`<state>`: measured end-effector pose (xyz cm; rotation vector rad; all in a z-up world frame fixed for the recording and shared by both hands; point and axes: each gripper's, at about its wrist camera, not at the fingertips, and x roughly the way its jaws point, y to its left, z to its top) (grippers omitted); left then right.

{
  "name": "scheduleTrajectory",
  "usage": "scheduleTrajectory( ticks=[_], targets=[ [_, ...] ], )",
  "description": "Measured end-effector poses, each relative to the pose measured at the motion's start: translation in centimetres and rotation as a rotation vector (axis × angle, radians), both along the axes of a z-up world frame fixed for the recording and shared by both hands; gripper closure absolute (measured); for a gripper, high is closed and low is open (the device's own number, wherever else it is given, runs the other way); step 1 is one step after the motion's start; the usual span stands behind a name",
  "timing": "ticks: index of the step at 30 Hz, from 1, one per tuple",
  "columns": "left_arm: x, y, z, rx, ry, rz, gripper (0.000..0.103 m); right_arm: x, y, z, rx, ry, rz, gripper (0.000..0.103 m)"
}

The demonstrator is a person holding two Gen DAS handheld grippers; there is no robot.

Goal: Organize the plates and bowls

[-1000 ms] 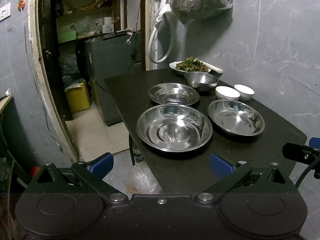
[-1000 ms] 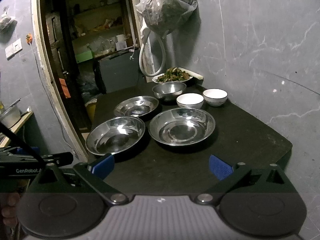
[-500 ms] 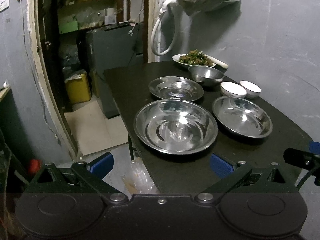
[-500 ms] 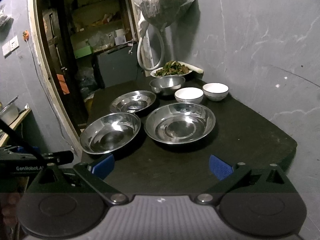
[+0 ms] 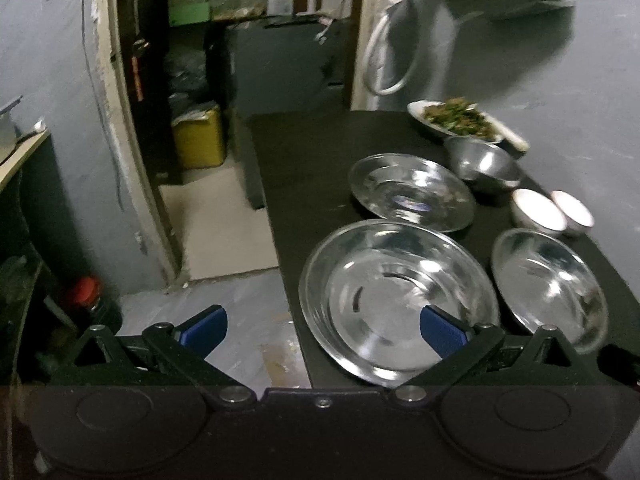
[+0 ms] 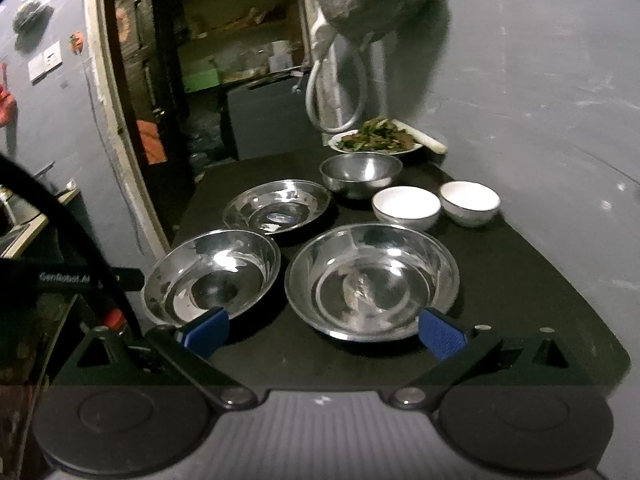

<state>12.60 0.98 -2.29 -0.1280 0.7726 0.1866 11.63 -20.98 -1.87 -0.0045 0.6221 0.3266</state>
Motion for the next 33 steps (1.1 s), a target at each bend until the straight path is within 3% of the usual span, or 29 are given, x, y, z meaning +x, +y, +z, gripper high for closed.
scheduleTrajectory(
  ticks=[8,14,20,26,28,33],
  targets=[
    [3.2,1.3,-0.1,-0.024,0.052,0.047,0.001,4.6,-0.1,0.1,0.030,0.027,0.100,0.000],
    [4.9,3.1,-1.2,-0.080,0.065,0.017,0.003,7.2,2.3,-0.2,0.026,0.035,0.191,0.000],
    [6.4,4.4,-2.2,-0.151,0.083,-0.055,0.020,9.7,5.3,-1.3,0.036,0.089,0.234,0.001],
    [6.8,4.7,-3.0,-0.203,0.085,-0.118,0.039,10.6,6.7,-1.8,0.052,0.149,0.199,0.016],
    [6.9,4.9,-3.2,-0.221,0.089,-0.130,0.053,10.6,6.7,-2.0,0.067,0.180,0.181,0.021],
    [7.1,5.3,-3.6,-0.248,0.090,-0.139,0.065,9.7,6.7,-2.4,0.078,0.240,0.184,0.033]
  ],
)
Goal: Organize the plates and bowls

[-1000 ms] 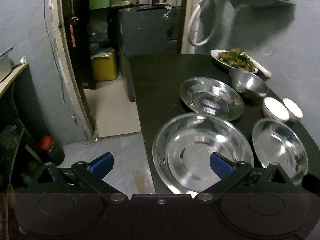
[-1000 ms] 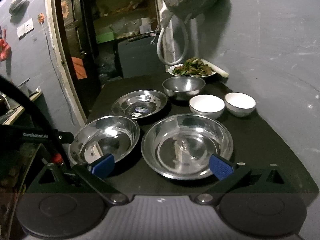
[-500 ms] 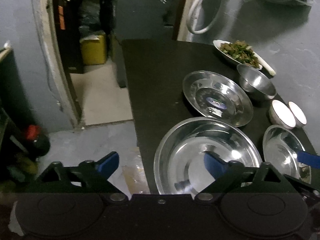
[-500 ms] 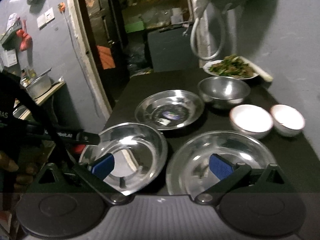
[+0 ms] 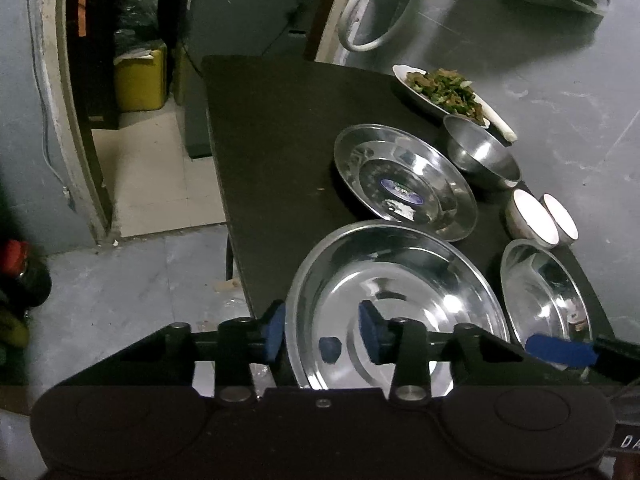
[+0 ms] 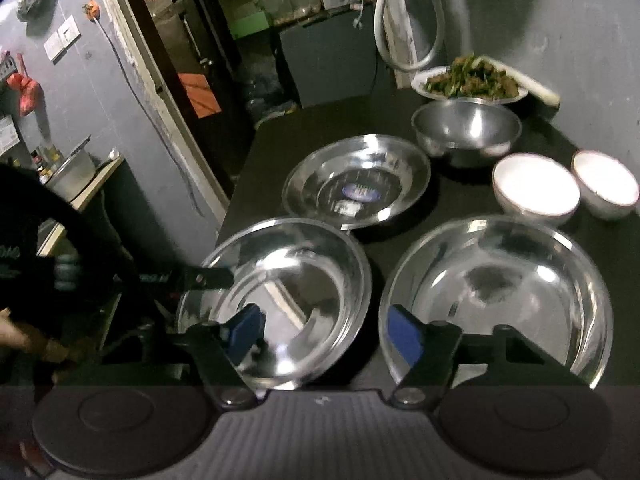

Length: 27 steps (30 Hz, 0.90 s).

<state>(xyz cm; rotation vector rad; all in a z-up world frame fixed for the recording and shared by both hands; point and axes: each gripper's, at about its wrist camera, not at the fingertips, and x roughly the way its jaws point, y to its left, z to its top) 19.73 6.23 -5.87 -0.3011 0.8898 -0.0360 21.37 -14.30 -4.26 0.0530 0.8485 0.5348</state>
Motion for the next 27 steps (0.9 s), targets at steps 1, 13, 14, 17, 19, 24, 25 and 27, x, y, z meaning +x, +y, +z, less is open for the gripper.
scheduleTrajectory(
  ticks=[1,13,14,17,19,24,25,27],
  targets=[
    [0.1,0.1,0.0,-0.004,0.001,0.001,0.068,-0.1,0.1,-0.1,0.002,0.010,0.003,0.036],
    [0.6,0.8,-0.5,0.013,0.042,-0.009,0.088,-0.1,1.1,-1.0,-0.029,0.093,-0.014,0.051],
    [0.5,1.0,-0.5,0.007,0.042,-0.005,0.089,-0.1,1.1,-1.0,-0.032,0.091,-0.022,0.054],
    [-0.1,1.4,-0.5,-0.003,0.042,0.003,0.094,-0.2,0.7,-1.1,-0.045,0.088,-0.047,0.071],
    [-0.5,1.6,-0.4,-0.005,0.036,0.007,0.094,-0.3,0.4,-1.1,-0.046,0.086,-0.052,0.078],
    [-1.3,1.6,0.4,0.000,0.016,0.012,0.095,-0.8,0.4,-1.0,-0.038,0.080,-0.032,0.081],
    [-1.4,1.5,0.6,0.003,0.007,0.011,0.095,-0.9,0.3,-1.0,-0.033,0.076,-0.029,0.081],
    [-1.7,1.4,1.1,0.005,-0.014,0.010,0.095,-1.1,0.1,-0.8,-0.019,0.066,-0.027,0.081]
  ],
)
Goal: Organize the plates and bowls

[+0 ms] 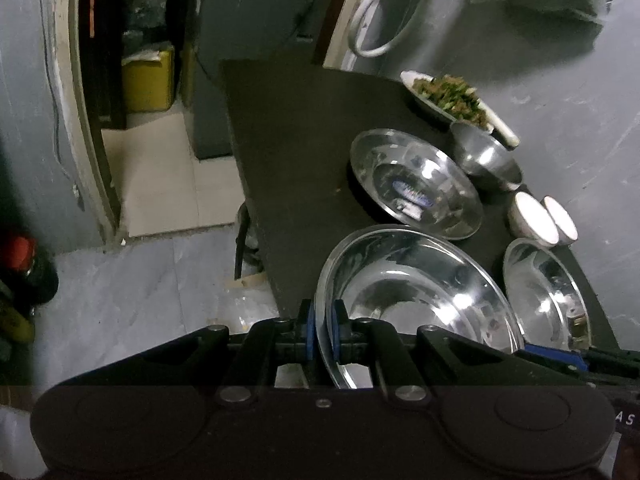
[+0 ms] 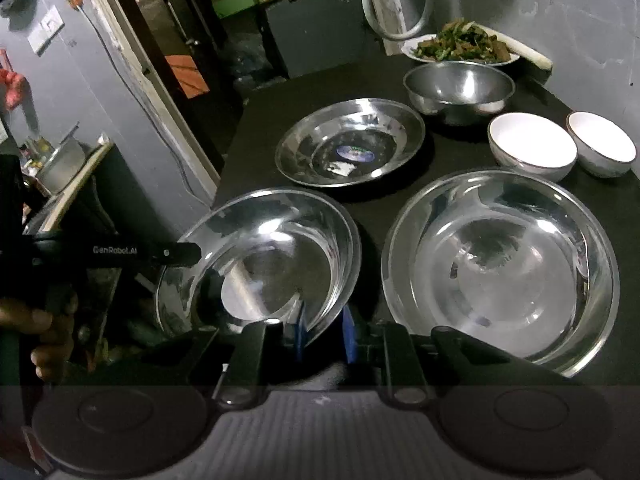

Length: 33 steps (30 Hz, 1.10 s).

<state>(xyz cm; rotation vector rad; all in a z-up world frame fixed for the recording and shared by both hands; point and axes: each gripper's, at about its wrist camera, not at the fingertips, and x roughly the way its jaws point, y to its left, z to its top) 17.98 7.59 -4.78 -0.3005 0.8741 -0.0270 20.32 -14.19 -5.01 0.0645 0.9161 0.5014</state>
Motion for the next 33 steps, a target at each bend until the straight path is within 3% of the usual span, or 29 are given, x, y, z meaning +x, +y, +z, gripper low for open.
scheduleTrajectory(
  ticks=[6,12,25,33],
  targets=[
    [-0.4,-1.3,1.9,-0.005,-0.071,-0.012,0.095,-0.7,-1.0,1.4,0.038,-0.059,-0.013,0.082],
    [1.4,-4.9,2.8,-0.007,-0.116,-0.084,0.094,-1.6,-3.3,3.2,0.059,-0.129,-0.078,0.082],
    [5.7,-14.8,0.5,0.024,-0.117,-0.253,0.094,-1.8,-10.9,3.1,-0.016,-0.155,-0.314,0.082],
    [6.0,-16.9,-0.6,0.094,-0.092,-0.280,0.091,-1.0,-12.7,1.9,-0.090,-0.144,-0.329,0.082]
  ],
)
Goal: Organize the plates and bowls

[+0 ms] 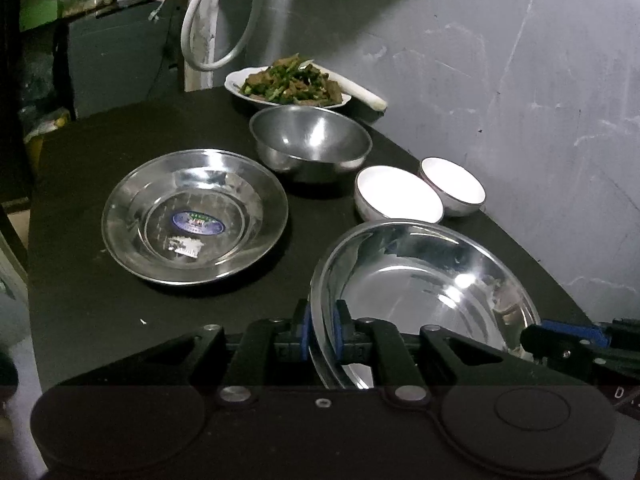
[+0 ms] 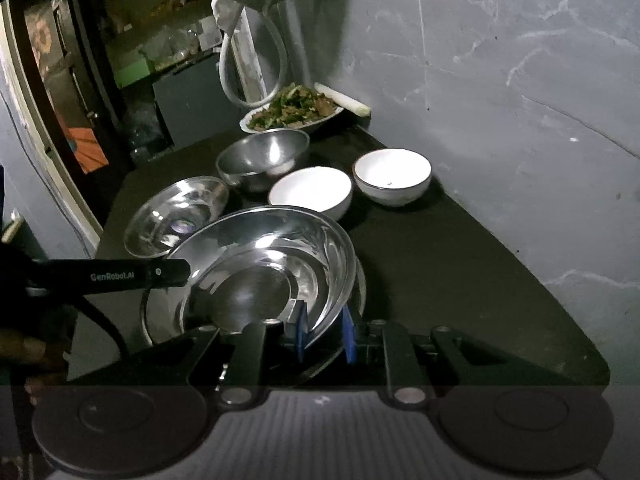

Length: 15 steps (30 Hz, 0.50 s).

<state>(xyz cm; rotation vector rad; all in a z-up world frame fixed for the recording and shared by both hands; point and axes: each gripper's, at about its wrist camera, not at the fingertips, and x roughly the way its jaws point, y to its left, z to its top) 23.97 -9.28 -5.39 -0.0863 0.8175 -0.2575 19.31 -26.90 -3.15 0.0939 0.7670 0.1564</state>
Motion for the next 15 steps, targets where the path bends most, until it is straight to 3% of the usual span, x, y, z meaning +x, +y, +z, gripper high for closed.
scheduleTrajectory(
  ticks=[8,15],
  targets=[
    [0.1,-1.1,-0.3,0.091,0.004,-0.006,0.087,0.3,0.4,-0.5,-0.057,0.013,0.040,0.081],
    [0.0,-1.4,-0.6,0.106,0.024,-0.013,0.082,0.6,0.8,-0.9,-0.082,0.031,0.061,0.080]
  ],
)
